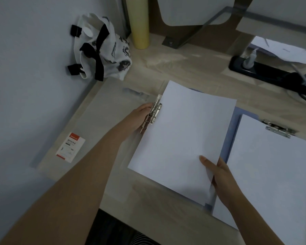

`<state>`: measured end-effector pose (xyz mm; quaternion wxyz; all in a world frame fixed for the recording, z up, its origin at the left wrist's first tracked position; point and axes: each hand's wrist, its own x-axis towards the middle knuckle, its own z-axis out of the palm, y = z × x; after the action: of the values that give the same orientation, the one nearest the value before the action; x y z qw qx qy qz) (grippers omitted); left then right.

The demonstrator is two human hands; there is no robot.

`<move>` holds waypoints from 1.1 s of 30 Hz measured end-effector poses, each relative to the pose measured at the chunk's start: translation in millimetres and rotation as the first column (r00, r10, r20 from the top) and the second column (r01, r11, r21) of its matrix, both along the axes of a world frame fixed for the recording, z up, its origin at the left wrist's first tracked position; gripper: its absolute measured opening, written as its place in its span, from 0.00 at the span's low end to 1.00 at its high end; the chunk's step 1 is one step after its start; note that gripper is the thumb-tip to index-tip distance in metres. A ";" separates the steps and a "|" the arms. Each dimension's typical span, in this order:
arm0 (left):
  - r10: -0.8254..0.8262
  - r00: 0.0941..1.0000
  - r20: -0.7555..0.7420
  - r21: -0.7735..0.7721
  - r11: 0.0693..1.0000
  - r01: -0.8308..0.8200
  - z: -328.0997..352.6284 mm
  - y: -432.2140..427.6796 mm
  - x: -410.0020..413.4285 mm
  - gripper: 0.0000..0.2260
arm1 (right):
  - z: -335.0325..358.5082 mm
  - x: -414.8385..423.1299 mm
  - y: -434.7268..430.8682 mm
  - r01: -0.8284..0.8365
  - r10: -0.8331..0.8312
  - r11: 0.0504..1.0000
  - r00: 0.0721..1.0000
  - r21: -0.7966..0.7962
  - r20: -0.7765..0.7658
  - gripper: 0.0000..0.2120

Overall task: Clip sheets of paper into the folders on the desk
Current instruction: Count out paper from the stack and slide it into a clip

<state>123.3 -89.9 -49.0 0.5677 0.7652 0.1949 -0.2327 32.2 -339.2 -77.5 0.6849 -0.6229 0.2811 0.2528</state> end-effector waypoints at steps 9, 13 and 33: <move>-0.008 1.000 -0.011 -0.072 0.997 0.007 12.7 -9.5 5.2 0.11 | -7.2 -1.3 -0.9 -0.004 0.004 0.999 1.000 -0.035 0.000 0.19; 0.051 0.999 0.007 -0.104 0.993 -0.050 22.6 -18.2 7.8 0.06 | -9.9 0.0 -1.6 -0.005 0.005 0.999 1.000 -0.042 -0.019 0.20; -0.079 0.975 -0.209 -0.065 0.996 0.067 21.8 20.9 -30.5 0.16 | -6.6 -2.9 -2.3 0.048 -0.047 0.999 0.998 0.007 -0.033 0.20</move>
<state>92.8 -69.0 -27.2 0.5568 0.7260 0.2191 -0.3390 29.3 -341.6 -84.0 0.6883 -0.6092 0.3062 0.2478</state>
